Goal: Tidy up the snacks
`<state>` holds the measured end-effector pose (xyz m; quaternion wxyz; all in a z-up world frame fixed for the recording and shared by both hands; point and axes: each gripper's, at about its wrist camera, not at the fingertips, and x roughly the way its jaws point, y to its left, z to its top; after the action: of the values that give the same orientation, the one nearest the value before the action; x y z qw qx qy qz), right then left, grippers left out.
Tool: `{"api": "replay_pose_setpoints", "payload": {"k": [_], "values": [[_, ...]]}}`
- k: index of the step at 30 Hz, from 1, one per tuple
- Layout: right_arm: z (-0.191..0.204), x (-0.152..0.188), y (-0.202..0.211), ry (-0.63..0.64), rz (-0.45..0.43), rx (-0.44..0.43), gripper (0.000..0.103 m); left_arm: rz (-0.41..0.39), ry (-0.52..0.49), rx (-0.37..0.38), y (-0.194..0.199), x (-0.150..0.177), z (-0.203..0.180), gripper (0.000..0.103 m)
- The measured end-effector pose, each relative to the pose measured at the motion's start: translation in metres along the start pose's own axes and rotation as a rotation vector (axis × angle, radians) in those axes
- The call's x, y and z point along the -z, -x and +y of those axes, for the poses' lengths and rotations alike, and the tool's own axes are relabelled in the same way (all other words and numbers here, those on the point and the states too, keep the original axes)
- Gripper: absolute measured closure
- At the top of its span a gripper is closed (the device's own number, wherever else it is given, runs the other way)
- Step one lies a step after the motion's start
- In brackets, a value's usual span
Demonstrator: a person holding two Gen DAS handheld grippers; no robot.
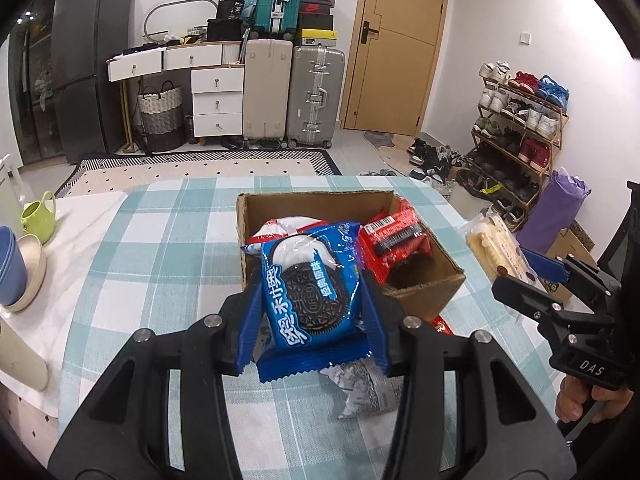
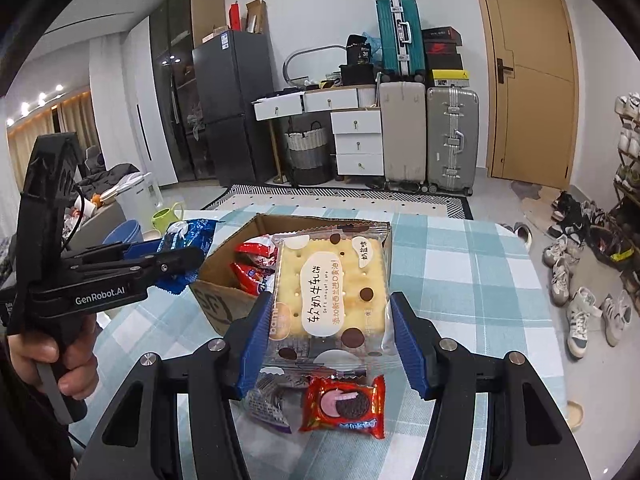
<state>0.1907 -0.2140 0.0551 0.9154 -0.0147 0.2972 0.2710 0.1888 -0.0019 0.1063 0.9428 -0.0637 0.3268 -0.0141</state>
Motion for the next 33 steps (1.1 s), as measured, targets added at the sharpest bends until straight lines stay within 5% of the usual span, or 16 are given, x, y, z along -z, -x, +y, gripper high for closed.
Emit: {"api": "replay_pose_setpoints", "payload": {"k": [13,33], "values": [[0.006,-0.016,-0.050,-0.027,0.049,-0.072,0.044,0.044,0.004,-0.014,-0.050,-0.014,0.004,0.061],[0.003,-0.026,-0.106,0.074,0.052,0.030,0.044,0.110,0.012,-0.030,-0.117,-0.017,0.012,0.061]]}}
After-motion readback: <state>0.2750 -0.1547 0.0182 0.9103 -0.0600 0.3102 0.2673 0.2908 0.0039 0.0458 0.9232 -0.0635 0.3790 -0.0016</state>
